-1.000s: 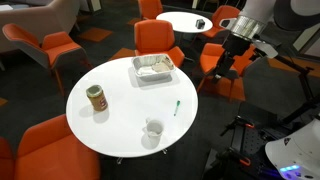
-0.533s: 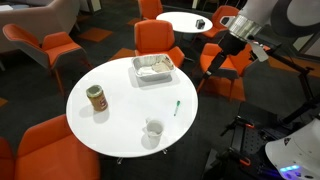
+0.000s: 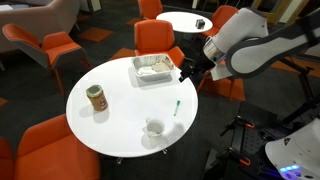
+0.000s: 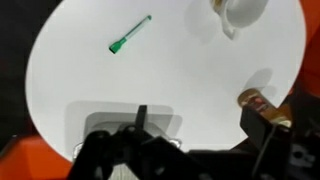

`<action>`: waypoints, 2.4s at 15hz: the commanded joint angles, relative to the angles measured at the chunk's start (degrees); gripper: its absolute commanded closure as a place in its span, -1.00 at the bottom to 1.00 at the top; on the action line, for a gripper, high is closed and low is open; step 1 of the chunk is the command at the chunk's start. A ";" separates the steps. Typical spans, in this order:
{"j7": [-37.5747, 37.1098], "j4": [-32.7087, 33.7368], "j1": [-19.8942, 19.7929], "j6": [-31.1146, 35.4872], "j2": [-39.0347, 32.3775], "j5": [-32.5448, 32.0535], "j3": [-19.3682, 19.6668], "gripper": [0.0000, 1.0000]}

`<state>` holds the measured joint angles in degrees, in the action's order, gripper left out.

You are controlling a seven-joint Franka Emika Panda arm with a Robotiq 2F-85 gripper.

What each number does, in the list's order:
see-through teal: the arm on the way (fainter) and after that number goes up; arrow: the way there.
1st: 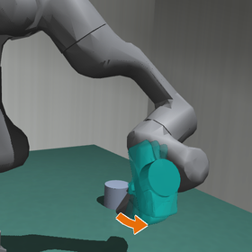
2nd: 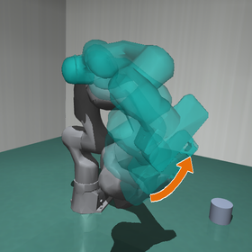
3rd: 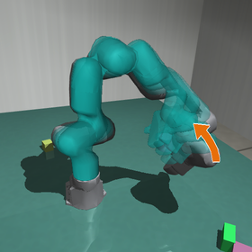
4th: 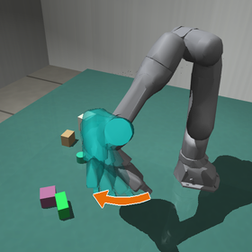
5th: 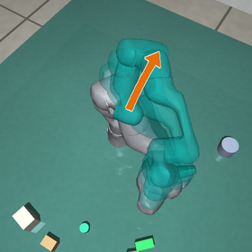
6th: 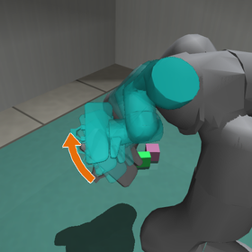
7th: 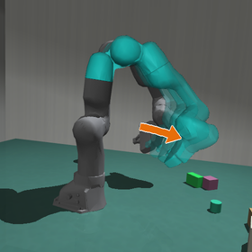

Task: Pick the marker from the table and put it in the cup

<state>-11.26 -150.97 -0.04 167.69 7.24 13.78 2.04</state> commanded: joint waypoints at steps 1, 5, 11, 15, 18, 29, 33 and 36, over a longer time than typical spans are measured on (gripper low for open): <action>-13.67 6.88 -4.62 6.89 -13.44 -7.93 -0.18 -1.00; -33.36 16.49 4.30 6.85 -26.86 -19.27 14.02 -1.00; -52.01 27.60 21.71 -3.35 -40.48 -13.24 28.35 -1.00; -60.79 31.66 21.38 -16.23 -42.98 -12.76 26.23 -1.00; -64.98 34.49 17.45 -26.04 -42.96 -12.46 22.45 -1.00; -57.99 35.54 4.24 -16.49 -45.08 -4.04 9.38 -1.00; -53.32 35.35 4.23 -12.69 -47.19 -3.79 9.06 -1.00; -50.34 34.79 4.16 -10.51 -48.10 -3.08 8.95 -1.00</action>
<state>-65.01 -115.25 4.72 154.59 -40.79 9.75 11.58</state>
